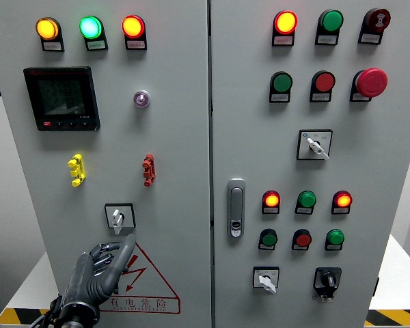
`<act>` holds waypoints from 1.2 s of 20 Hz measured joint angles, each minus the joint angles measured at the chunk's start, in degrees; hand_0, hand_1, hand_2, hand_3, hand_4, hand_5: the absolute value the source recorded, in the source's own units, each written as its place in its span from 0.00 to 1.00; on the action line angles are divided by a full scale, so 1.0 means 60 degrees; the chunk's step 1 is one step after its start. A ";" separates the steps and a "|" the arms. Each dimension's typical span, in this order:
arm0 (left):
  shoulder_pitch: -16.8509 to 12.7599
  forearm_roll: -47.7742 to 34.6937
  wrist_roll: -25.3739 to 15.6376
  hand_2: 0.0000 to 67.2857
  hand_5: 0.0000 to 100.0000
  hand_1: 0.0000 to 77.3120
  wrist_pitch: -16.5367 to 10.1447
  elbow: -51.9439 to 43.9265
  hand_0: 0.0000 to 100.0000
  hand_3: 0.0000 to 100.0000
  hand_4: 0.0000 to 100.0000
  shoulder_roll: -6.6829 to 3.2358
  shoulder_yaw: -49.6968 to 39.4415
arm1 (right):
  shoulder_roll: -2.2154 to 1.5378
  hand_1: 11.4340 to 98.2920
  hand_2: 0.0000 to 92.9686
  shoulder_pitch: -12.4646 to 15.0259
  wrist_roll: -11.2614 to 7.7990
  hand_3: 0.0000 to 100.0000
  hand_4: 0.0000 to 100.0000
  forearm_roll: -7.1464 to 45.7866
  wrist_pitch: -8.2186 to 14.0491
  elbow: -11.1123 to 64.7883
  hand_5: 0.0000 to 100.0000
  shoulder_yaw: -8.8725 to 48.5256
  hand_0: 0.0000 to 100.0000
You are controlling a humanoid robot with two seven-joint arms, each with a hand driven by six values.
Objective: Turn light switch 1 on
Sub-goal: 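Raise the left hand toward the rotary switch above the warning triangle, then place the left hand fingers on the white switch knob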
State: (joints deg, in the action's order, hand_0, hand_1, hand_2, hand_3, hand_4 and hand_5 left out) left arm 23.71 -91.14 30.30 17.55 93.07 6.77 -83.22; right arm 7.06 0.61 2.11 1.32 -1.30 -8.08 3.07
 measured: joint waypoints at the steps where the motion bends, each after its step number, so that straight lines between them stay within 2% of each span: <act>1: 0.0001 0.0000 0.0001 0.61 0.93 0.52 -0.0013 0.0000 0.00 0.84 1.00 -0.0008 -0.0020 | 0.0000 0.10 0.00 0.0001 0.0000 0.20 0.19 0.0000 0.0000 0.0000 0.10 0.0000 0.00; 4: 0.0002 0.0035 0.0000 0.61 0.94 0.53 -0.0074 -0.0012 0.00 0.85 1.00 -0.0018 -0.0104 | 0.0000 0.08 0.00 0.0001 0.0000 0.20 0.19 0.0000 0.0000 0.0000 0.10 0.0000 0.00; 8: 0.0029 0.0056 -0.0017 0.61 0.95 0.55 -0.0085 0.0004 0.00 0.87 1.00 -0.0119 -0.0160 | 0.0000 0.09 0.00 0.0000 0.0000 0.20 0.19 0.0000 0.0000 0.0000 0.10 0.0000 0.00; 15: 0.0062 0.0116 -0.0220 0.61 0.97 0.56 -0.0194 0.0016 0.03 0.91 1.00 -0.0544 -0.0300 | -0.0005 0.10 0.00 0.0001 0.0000 0.20 0.19 0.0000 0.0003 0.0000 0.10 0.0007 0.00; 17: 0.0064 0.0138 -0.0357 0.62 0.97 0.56 -0.0280 0.0016 0.01 0.91 1.00 -0.0619 -0.0341 | -0.0005 0.10 0.00 0.0001 0.0000 0.20 0.19 0.0000 0.0003 0.0000 0.10 0.0006 0.00; 20: 0.0090 0.0276 -0.0405 0.63 0.99 0.57 -0.0427 0.0024 0.00 0.92 1.00 -0.0636 -0.0390 | -0.0005 0.10 0.00 0.0001 0.0000 0.20 0.19 0.0000 0.0003 0.0000 0.10 0.0006 0.00; 24: 0.0220 0.0413 -0.0382 0.65 1.00 0.58 -0.0421 0.0137 0.00 0.93 1.00 -0.0574 -0.0398 | -0.0005 0.10 0.00 0.0001 0.0000 0.20 0.19 0.0000 0.0004 0.0000 0.10 0.0003 0.00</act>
State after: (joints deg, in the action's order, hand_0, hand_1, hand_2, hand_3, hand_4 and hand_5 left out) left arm 25.03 -88.67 28.01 15.02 93.89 3.32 -85.61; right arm 7.03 0.62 2.11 1.32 -1.28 -8.09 3.09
